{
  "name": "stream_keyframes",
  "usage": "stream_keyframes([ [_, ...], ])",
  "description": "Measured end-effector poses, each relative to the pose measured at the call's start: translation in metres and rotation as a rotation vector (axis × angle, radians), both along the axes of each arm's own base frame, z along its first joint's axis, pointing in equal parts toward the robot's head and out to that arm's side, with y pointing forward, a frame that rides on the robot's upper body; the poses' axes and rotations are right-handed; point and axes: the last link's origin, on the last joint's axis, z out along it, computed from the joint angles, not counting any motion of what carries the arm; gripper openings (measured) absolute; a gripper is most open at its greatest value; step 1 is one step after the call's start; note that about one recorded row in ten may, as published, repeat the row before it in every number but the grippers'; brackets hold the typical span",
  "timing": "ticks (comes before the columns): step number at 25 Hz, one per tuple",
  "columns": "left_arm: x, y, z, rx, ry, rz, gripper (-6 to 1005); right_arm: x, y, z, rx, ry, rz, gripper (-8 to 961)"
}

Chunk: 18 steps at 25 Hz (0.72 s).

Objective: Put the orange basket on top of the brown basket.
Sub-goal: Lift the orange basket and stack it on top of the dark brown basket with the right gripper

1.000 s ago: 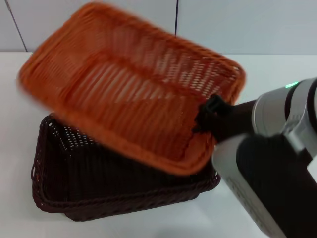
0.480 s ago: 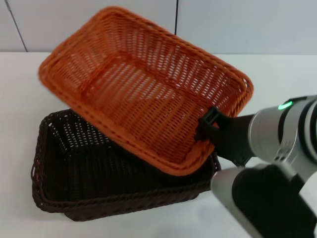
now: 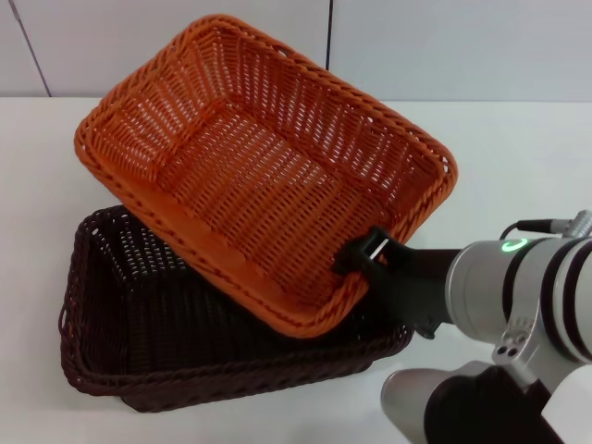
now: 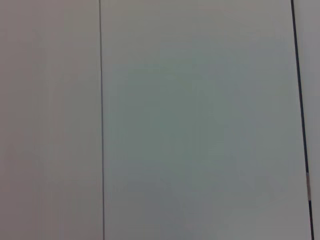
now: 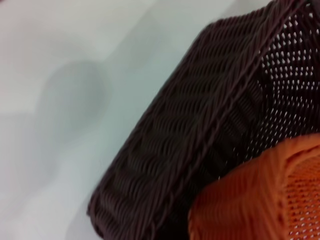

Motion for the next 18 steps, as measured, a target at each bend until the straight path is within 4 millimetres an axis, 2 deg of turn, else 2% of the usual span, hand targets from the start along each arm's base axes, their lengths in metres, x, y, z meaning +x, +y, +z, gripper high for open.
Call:
stream_keyframes([
  [7,0.001,0.001,-0.002,-0.015,0.000,-0.007,728,-0.002,-0.011,-0.008,-0.025,0.026,-0.013,421],
  [12,-0.001,0.000,-0.003,-0.025,0.001,0.002,727,-0.006,-0.019,-0.014,-0.048,0.041,0.007,597],
  [18,-0.003,0.000,-0.004,-0.039,0.000,0.009,726,-0.012,-0.027,-0.022,-0.075,0.056,0.036,678],
])
